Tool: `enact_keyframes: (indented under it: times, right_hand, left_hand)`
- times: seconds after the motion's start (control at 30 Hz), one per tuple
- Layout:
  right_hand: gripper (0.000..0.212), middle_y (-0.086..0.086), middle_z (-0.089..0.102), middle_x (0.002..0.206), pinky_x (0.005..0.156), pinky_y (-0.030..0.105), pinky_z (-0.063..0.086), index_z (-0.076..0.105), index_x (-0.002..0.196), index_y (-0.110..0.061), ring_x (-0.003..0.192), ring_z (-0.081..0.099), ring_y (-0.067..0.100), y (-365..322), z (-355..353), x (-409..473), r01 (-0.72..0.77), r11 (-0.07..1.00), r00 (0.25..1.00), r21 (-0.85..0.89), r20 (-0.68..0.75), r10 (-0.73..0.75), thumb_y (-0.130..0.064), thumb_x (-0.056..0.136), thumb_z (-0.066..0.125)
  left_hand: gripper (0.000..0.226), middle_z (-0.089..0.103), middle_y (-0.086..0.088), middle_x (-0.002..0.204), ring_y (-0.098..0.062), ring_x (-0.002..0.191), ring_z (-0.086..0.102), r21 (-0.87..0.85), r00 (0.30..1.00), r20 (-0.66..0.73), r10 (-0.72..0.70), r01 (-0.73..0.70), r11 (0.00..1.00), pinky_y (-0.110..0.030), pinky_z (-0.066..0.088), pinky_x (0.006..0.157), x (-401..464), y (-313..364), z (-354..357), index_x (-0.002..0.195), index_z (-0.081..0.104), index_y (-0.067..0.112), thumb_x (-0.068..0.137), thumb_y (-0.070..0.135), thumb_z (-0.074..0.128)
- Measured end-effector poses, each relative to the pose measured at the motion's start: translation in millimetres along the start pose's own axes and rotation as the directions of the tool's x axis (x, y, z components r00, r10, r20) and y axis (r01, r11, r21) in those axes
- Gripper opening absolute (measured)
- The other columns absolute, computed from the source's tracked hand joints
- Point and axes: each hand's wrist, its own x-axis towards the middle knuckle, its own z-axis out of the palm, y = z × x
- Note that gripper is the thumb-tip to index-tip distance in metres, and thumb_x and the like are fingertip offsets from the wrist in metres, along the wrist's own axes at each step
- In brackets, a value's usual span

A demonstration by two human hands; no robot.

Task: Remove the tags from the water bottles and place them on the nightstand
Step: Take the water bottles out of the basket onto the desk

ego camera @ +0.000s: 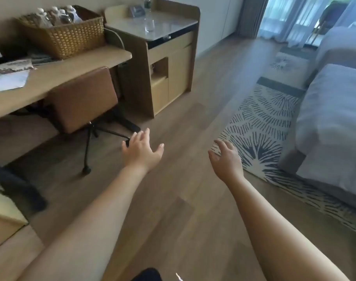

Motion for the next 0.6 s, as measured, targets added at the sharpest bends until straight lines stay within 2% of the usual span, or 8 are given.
enact_keyframes:
  times: [0.17, 0.3, 0.6]
  right_hand:
    - [0.046, 0.002, 0.045, 0.139, 0.105, 0.042, 0.035, 0.048, 0.135, -0.018, 0.126, 0.043, 0.023, -8.7, 14.7, 24.4, 0.065, 0.998, 0.994, 0.000, 0.091, -0.065, -0.034, 0.092, 0.053]
    - [0.046, 0.004, 0.046, 0.139, 0.106, 0.040, 0.034, 0.049, 0.134, -0.017, 0.129, 0.039, 0.024, -17.8, 35.2, 51.5, 0.123, 0.992, 0.984, -0.007, 0.132, -0.121, -0.033, 0.092, 0.053]
    - [0.044, 0.002, 0.046, 0.138, 0.104, 0.039, 0.034, 0.049, 0.133, -0.019, 0.128, 0.039, 0.023, -52.3, 102.8, 149.5, 0.173, 0.985, 0.959, 0.011, 0.225, -0.171, -0.032, 0.091, 0.054]
  left_hand:
    - [0.074, 0.028, -0.001, 0.158, -0.019, 0.147, 0.017, 0.020, 0.995, -0.029, -0.092, 0.092, 0.996, -0.051, 0.011, 0.116, 3.1, -12.3, 8.2, 0.152, 0.024, 0.021, 0.090, 0.059, 0.041]
    - [0.074, 0.027, -0.002, 0.158, -0.020, 0.147, 0.015, 0.002, 0.984, -0.038, -0.173, 0.173, 0.985, -0.052, 0.009, 0.116, 22.5, -28.9, 12.7, 0.152, 0.023, 0.021, 0.090, 0.058, 0.041]
    - [0.074, 0.029, -0.002, 0.157, -0.021, 0.147, 0.017, -0.019, 0.962, -0.070, -0.265, 0.264, 0.964, -0.053, 0.011, 0.116, 120.2, -63.4, 23.5, 0.151, 0.024, 0.021, 0.089, 0.059, 0.041]
